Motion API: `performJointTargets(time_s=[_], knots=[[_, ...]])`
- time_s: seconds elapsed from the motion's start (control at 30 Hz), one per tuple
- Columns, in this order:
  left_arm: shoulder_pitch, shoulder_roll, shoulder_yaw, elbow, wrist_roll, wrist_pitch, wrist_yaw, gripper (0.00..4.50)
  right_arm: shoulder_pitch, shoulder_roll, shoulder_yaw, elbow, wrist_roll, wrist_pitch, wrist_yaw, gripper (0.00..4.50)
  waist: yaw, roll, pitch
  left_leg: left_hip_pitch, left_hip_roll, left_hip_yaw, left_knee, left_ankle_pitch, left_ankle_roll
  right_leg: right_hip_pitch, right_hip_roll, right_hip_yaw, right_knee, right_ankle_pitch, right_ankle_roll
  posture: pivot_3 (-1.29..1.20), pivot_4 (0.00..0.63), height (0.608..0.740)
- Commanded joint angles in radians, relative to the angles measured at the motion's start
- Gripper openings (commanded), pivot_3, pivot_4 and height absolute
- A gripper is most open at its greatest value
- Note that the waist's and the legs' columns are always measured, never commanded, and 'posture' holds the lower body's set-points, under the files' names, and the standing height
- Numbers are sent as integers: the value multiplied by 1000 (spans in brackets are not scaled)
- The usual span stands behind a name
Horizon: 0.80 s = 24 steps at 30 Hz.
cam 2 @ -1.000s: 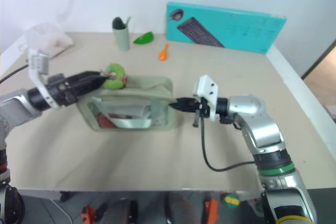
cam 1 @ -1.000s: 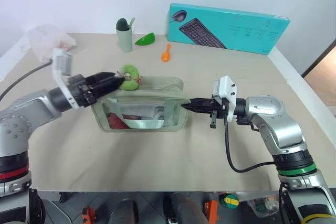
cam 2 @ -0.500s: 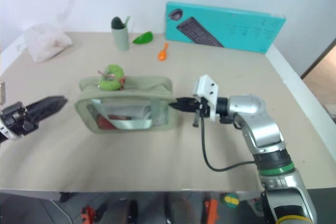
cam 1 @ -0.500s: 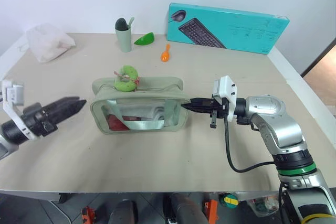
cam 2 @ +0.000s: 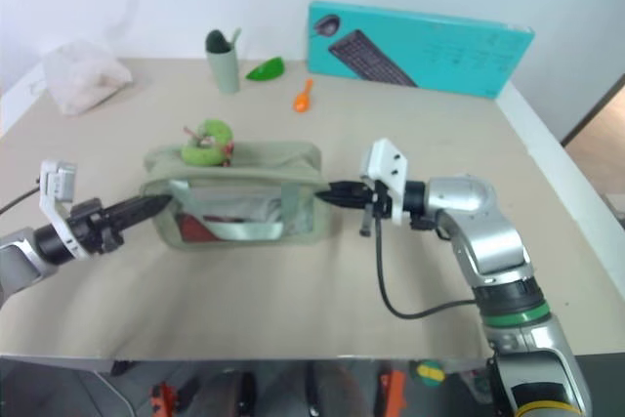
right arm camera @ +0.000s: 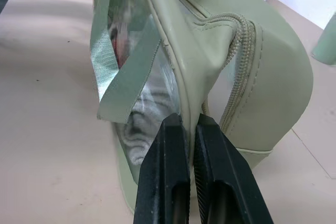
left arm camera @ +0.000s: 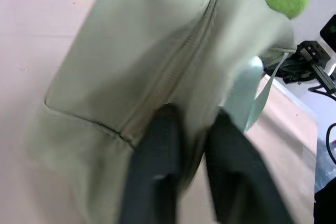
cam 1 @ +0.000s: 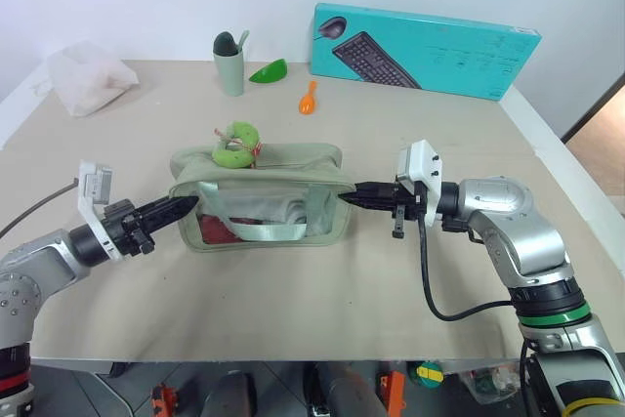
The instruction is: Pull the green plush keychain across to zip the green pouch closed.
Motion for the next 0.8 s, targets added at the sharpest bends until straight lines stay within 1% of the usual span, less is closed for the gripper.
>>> performJointTargets(time_s=[0.03, 0.1, 0.17, 0.3, 0.33, 0.37, 0.4, 0.47, 0.57, 0.67, 0.73, 0.8], knots=[[-20, 4, -1, -21, 17, -21, 0, 30, 6, -14, -27, -45, 13, 8, -1, 0, 0, 0, 0, 0, 0, 0, 0, 0, 0, 0, 0, 0, 0, 0, 0, 0, 150, 740], [-16, 7, -23, -23, 59, -42, 6, 30, 9, -14, -37, -50, 33, 25, 2, 0, 0, 0, 0, 0, 0, 0, 0, 0, 0, 0, 0, 0, 0, 0, 0, 0, 150, 740], [-13, 5, -33, -26, 72, -48, 0, 0, 2, -11, -60, -51, 72, 66, -2, 730, 1, 0, 0, 0, 0, 0, 0, 0, 0, 0, 0, 0, 0, 0, 0, 0, 150, 740], [-3, 3, -45, -40, 84, -58, -14, 0, 19, -40, -116, -87, 141, 107, 18, 2008, 5, 0, 0, 0, -1, 0, 0, 0, 0, 1, -1, 0, 0, 0, 0, 0, 150, 740], [1, 4, -47, -46, 82, -57, -18, 0, 19, -50, -142, -91, 167, 125, 22, 2406, 6, 0, 0, 0, -1, 0, 0, 0, 0, 1, -1, 0, 0, 0, 0, 0, 150, 740], [2, 3, -48, -49, 80, -56, -19, 0, 16, -60, -171, -96, 195, 137, 26, 2641, 8, 0, 0, 0, -1, 0, 0, 0, 0, 1, -1, 0, 0, 0, 0, 0, 150, 740], [4, 3, -48, -52, 79, -56, -19, 0, 9, -67, -196, -100, 218, 147, 26, 3074, 9, 0, 0, 0, -1, 0, 0, 0, 0, 1, -1, 0, -1, 0, 0, 0, 150, 740], [9, 4, -47, -60, 74, -53, -20, 0, -27, -74, -247, -105, 279, 174, 23, 3771, 10, 0, 0, 0, -1, 0, 0, 0, 0, 1, -1, 0, -1, 0, 1, 0, 150, 740], [15, 5, -45, -69, 66, -48, -24, 0, -118, -44, -266, -90, 315, 164, 1, 3771, 8, 0, 0, 0, -1, 0, 0, 0, 0, 1, -1, 0, -1, 0, 1, 0, 150, 740], [20, 3, -48, -77, 61, -46, -29, 0, -226, 7, -198, -55, 246, 109, -25, 3771, 8, 0, 0, 1, 0, 0, 0, 0, 0, 1, 0, 0, -1, 1, 1, 0, 150, 740], [22, -1, -53, -80, 59, -45, -27, 0, -325, 57, -38, 20, 37, -48, -36, 3771, 8, 0, 0, 1, 0, -2, 0, 0, 0, 1, 0, -1, -1, 1, 1, 0, 150, 740], [26, -4, -55, -84, 58, -45, -25, 0, -387, 90, 69, 90, -113, -186, -35, 3771, 8, 1, 0, 1, 0, -1, 0, 0, 0, 1, 0, -1, -1, 0, 1, 0, 150, 740]])
